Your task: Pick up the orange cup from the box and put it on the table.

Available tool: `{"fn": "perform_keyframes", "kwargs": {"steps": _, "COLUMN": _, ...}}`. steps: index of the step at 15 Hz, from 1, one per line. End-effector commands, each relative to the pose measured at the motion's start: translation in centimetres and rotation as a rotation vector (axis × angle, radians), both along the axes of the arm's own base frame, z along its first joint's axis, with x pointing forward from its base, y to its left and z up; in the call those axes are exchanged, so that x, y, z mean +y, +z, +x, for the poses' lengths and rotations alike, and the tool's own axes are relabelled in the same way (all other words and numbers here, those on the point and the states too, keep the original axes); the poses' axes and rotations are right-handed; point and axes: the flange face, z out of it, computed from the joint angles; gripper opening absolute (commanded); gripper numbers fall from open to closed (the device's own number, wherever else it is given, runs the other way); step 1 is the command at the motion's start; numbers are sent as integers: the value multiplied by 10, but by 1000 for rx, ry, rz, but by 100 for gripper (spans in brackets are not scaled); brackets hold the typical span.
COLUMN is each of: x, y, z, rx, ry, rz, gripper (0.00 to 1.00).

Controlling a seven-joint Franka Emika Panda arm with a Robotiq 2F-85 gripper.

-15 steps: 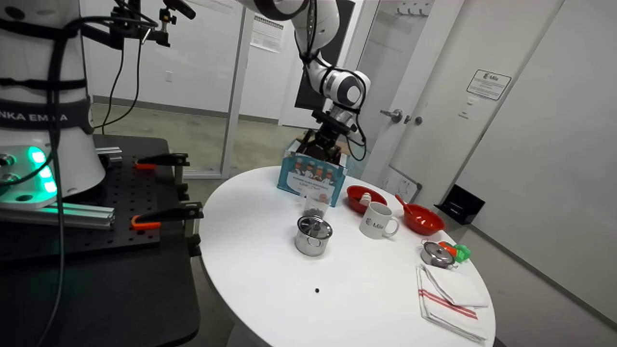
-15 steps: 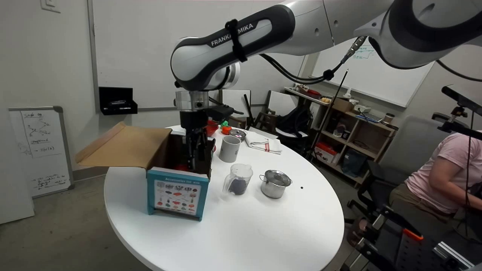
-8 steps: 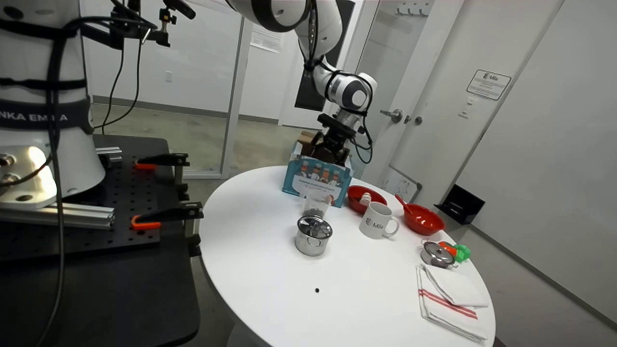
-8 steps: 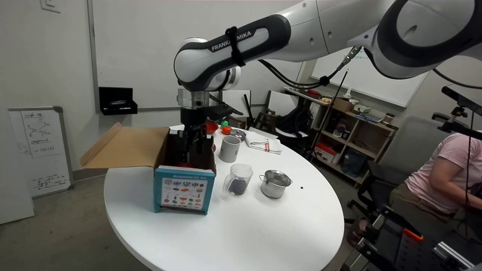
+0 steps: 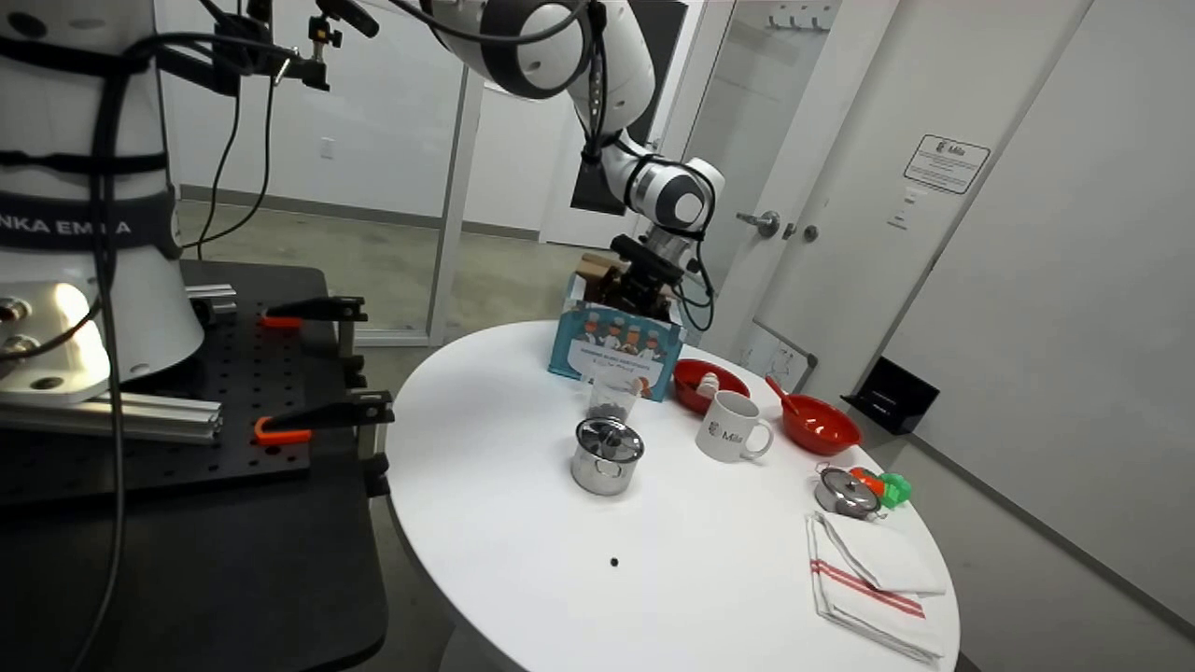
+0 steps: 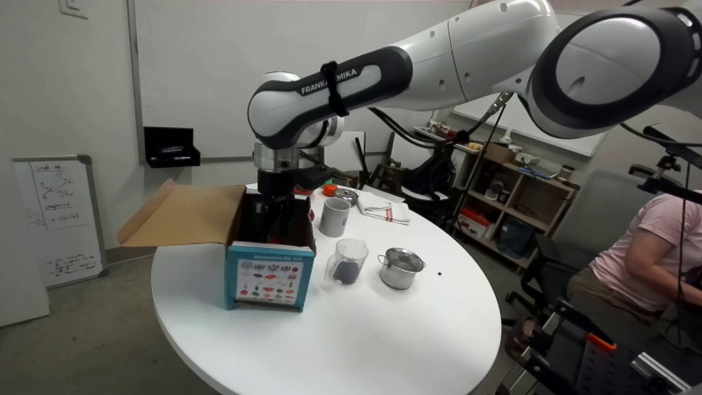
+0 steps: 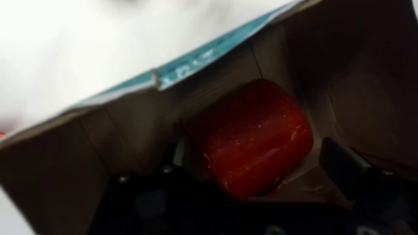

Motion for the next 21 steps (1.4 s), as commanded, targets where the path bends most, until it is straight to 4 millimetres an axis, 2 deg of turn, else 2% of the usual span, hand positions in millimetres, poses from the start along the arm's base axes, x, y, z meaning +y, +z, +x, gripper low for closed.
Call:
{"fn": "perform_keyframes", "kwargs": {"steps": 1, "x": 13, "y": -10, "z": 2, "rx": 5, "ry": 63, "rz": 24, "gripper": 100}}
{"fn": "perform_keyframes", "kwargs": {"steps": 3, "x": 19, "y": -14, "z": 0, "rx": 9, "ry": 83, "rz": 25, "gripper": 100}}
{"fn": "perform_keyframes", "kwargs": {"steps": 4, "x": 22, "y": -15, "z": -1, "rx": 10, "ry": 92, "rz": 24, "gripper": 75}}
{"fn": "perform_keyframes", "kwargs": {"steps": 6, "x": 26, "y": -16, "z": -2, "rx": 12, "ry": 104, "rz": 23, "gripper": 67}}
{"fn": "perform_keyframes", "kwargs": {"steps": 14, "x": 30, "y": 4, "z": 1, "rx": 24, "ry": 97, "rz": 55, "gripper": 6}}
{"fn": "perform_keyframes", "kwargs": {"steps": 15, "x": 30, "y": 6, "z": 0, "rx": 35, "ry": 92, "rz": 64, "gripper": 1}}
{"fn": "perform_keyframes", "kwargs": {"steps": 21, "x": 22, "y": 16, "z": -1, "rx": 74, "ry": 79, "rz": 99, "gripper": 2}}
